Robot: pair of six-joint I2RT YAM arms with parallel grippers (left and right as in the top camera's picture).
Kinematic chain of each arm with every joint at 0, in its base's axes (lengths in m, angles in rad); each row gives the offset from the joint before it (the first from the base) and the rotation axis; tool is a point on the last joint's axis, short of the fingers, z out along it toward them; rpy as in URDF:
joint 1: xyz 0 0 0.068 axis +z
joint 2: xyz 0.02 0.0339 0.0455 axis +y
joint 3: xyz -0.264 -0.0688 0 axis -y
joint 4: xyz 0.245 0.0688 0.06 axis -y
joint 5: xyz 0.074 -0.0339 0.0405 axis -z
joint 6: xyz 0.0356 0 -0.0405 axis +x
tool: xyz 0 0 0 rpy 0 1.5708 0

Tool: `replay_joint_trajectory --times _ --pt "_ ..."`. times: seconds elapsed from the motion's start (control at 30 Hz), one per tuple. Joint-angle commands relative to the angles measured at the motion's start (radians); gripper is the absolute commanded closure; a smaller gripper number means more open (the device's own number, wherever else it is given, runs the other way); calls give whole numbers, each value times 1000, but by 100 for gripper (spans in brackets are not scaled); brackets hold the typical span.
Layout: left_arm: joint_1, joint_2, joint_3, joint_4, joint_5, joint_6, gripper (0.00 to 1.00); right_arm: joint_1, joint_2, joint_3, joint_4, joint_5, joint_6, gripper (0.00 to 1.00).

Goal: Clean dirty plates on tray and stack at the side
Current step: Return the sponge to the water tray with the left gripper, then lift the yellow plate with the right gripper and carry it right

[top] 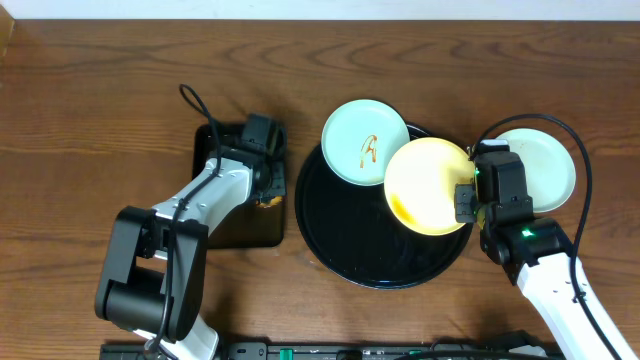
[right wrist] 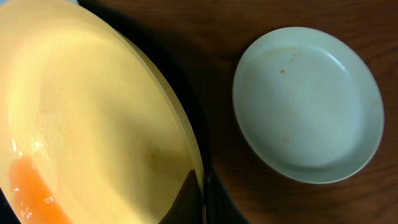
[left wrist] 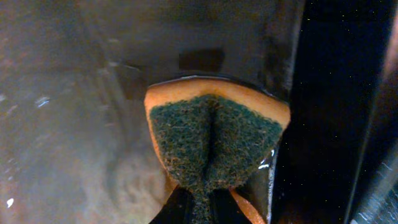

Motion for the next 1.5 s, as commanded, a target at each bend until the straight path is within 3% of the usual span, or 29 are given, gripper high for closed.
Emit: replay_joint_trajectory --times 0.0,0.07,0.23,0.4,0.63,0.97,1.17,1.47 --pt "9 6 -7 1 39 -31 93 4 -12 18 12 112 -21 99" --pt "8 6 -7 11 194 81 93 4 -12 18 29 150 -30 99" --pt "8 6 -8 3 162 54 92 20 -13 20 110 140 -92 99" --pt "-16 6 -8 32 382 139 93 93 -13 31 152 189 -188 99" --pt "-18 -2 -7 27 117 72 93 130 -13 31 159 365 -242 99" --pt "-7 -168 -7 33 83 71 92 133 -13 32 227 402 -324 99" --pt "-7 -162 -18 34 62 71 92 156 -13 32 253 405 -359 99" --pt "-7 -70 -22 33 63 71 92 114 -1 32 230 335 -182 99"
